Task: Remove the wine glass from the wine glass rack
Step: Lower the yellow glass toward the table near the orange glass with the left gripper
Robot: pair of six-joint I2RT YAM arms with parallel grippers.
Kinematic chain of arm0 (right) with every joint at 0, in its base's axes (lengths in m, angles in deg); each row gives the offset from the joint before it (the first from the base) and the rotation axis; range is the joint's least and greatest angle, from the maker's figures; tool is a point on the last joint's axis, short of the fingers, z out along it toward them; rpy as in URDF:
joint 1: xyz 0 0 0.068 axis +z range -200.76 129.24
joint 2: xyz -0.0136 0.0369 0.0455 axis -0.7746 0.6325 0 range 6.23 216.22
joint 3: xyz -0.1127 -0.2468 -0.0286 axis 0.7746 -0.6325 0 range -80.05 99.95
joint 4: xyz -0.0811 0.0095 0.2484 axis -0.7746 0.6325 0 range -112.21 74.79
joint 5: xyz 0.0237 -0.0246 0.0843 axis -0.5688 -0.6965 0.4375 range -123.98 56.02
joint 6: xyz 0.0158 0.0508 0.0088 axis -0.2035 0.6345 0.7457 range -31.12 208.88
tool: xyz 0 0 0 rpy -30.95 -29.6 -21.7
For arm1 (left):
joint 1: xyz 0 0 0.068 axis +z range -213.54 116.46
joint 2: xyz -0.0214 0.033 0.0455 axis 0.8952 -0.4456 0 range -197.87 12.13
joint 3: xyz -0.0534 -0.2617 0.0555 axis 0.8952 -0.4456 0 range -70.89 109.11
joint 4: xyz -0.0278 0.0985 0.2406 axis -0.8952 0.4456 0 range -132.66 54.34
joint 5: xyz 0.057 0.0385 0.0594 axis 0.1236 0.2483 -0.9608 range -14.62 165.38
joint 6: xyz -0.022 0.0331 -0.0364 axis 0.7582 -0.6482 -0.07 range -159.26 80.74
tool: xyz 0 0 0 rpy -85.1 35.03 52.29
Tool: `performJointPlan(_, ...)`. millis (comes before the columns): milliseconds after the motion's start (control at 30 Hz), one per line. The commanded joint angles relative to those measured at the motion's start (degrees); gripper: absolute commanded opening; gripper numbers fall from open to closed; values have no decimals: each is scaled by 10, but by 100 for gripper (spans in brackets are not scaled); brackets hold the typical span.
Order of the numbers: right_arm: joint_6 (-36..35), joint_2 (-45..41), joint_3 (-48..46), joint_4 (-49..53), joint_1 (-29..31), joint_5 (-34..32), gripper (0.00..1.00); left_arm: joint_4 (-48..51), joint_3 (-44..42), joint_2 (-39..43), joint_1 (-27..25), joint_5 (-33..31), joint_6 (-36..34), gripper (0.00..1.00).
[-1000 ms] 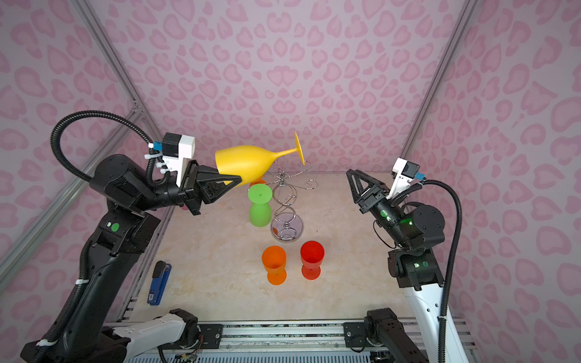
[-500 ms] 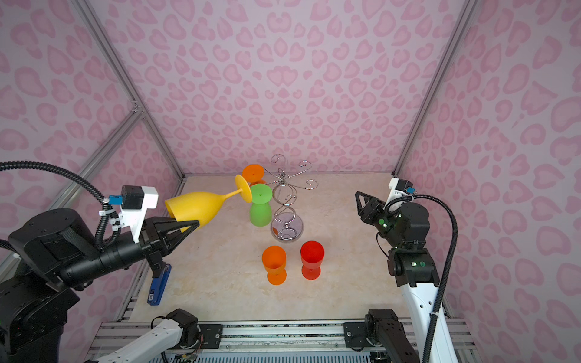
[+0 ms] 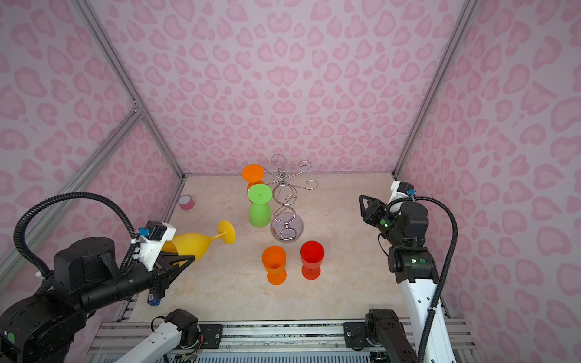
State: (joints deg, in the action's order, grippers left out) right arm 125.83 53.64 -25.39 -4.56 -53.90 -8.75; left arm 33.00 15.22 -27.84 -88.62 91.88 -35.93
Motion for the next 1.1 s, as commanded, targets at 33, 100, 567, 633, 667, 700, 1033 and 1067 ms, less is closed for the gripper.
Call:
performJointPlan(33,6,1,1,2,0,-6,41,7,-36,6,0,6,-4,2)
performJointPlan(100,8,0,-1,4,0,-9,41,6,-58,4,0,2,-3,2)
performJointPlan(567,14,-2,-20,1,-1,-18,40,-30,-138,-60,0,-6,56,2)
performJointPlan(633,15,-2,-22,-1,-1,-19,40,-44,-152,-74,0,-13,74,1)
performJointPlan(667,14,-2,-24,-1,-1,-20,40,-54,-160,-81,0,-16,86,1)
performJointPlan(700,15,-2,-25,-1,-1,-20,40,-60,-166,-87,0,-18,93,1)
performJointPlan(1033,22,6,-43,-21,-2,-16,40,-147,-222,-175,-29,-76,158,1)
performJointPlan(1067,22,7,-44,-21,-3,-15,40,-148,-220,-188,-37,-85,159,1)
